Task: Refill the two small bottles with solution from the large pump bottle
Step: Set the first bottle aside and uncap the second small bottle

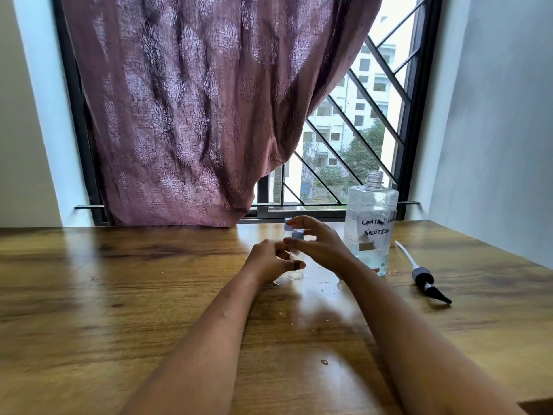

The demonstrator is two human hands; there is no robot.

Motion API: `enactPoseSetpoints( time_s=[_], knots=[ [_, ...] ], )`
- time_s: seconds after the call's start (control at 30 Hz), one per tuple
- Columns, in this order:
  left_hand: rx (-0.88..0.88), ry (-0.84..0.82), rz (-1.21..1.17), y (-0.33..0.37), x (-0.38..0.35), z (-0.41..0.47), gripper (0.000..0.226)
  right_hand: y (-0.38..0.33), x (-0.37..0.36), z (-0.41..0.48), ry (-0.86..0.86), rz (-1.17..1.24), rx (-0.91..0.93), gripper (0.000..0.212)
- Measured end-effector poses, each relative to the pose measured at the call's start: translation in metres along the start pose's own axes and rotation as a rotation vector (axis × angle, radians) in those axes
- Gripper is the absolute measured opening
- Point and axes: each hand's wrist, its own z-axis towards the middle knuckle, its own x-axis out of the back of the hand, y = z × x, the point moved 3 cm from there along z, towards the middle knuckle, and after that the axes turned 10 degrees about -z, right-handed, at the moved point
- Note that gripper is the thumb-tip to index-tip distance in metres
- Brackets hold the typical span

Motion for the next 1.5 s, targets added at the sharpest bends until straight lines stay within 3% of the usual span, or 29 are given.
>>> enactPoseSetpoints(
  time_s=[0.17, 0.3, 0.5, 0.6, 0.8, 1.17, 1.33, 1.5],
  knots=[
    [-0.011, 0.004, 0.006, 0.000, 0.000, 0.000, 0.027, 0.002, 0.000, 0.002, 0.045, -0.162, 0.067, 0.024],
    [-0.011, 0.012, -0.023, -0.003, -0.001, 0.003, 0.033, -0.005, 0.008, 0.004, 0.229, -0.067, 0.135, 0.021],
    [-0.029, 0.028, -0.005, -0.003, -0.002, 0.003, 0.034, -0.003, 0.020, 0.004, 0.425, 0.075, 0.060, 0.025],
    [-0.039, 0.040, 0.033, -0.003, -0.001, 0.004, 0.035, -0.001, 0.016, 0.005, 0.365, 0.034, 0.037, 0.028],
    [-0.044, 0.097, 0.114, -0.006, 0.005, 0.005, 0.036, 0.007, 0.010, 0.006, 0.323, -0.069, -0.038, 0.009],
    [-0.058, 0.102, 0.142, -0.003, 0.005, 0.001, 0.036, 0.033, -0.004, -0.001, 0.083, -0.572, -0.193, 0.013],
    [-0.068, 0.094, 0.150, -0.003, 0.004, 0.001, 0.035, 0.039, -0.007, 0.000, 0.023, -0.647, -0.227, 0.013],
    [-0.067, 0.082, 0.149, -0.003, 0.003, 0.002, 0.037, 0.037, -0.008, -0.001, 0.000, -0.698, -0.222, 0.028]
  ],
)
